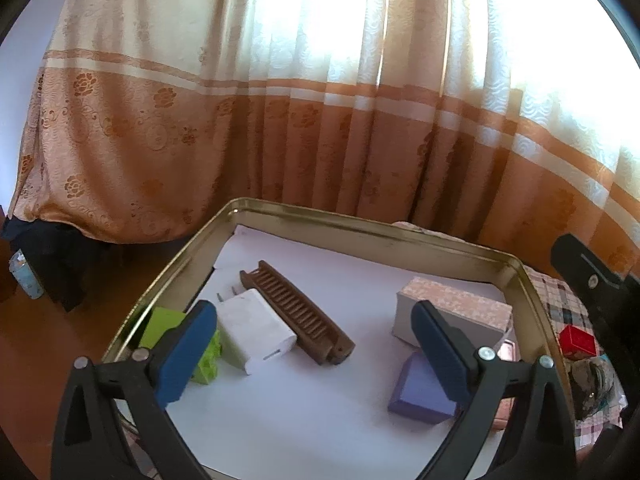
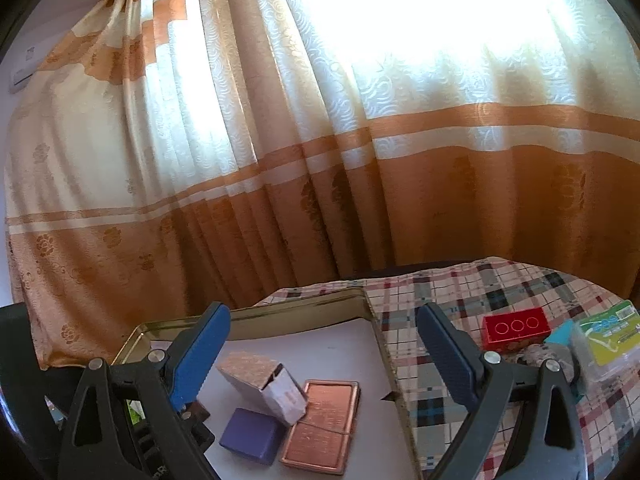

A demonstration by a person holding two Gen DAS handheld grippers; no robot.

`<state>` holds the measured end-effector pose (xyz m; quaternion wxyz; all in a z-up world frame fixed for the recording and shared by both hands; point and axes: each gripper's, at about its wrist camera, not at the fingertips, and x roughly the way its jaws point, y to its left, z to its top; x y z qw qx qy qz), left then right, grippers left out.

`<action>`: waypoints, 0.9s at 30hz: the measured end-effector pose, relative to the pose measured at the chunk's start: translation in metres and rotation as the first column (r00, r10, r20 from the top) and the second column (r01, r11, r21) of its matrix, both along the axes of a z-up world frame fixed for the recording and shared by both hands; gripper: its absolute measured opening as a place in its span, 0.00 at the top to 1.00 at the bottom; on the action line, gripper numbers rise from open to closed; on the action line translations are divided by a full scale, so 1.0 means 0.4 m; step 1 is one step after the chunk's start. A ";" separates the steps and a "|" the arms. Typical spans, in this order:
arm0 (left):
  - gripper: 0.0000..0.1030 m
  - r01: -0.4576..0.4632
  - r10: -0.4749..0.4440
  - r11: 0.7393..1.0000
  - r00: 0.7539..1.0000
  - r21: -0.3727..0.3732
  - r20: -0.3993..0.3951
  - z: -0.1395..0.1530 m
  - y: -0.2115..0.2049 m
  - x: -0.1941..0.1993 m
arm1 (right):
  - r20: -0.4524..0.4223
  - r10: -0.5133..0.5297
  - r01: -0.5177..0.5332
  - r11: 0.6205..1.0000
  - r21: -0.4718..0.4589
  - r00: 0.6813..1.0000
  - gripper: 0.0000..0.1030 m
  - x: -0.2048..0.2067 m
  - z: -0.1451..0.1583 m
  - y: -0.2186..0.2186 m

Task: Organize rigid objects
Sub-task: 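Withdraw both open grippers from the tray toward the red block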

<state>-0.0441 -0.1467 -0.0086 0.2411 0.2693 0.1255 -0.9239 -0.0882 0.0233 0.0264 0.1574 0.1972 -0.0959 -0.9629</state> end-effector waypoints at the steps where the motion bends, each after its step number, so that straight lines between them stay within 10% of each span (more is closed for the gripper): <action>1: 0.04 0.004 -0.004 1.000 1.000 0.000 0.000 -0.001 0.002 -0.001 | -0.008 -0.007 0.008 1.000 0.012 1.000 0.06 0.002 0.001 0.000; 27: 0.02 0.112 -0.116 0.987 0.993 -0.114 -0.024 0.016 0.096 -0.003 | -0.038 -0.168 0.171 0.976 0.136 0.985 0.06 0.018 -0.001 0.160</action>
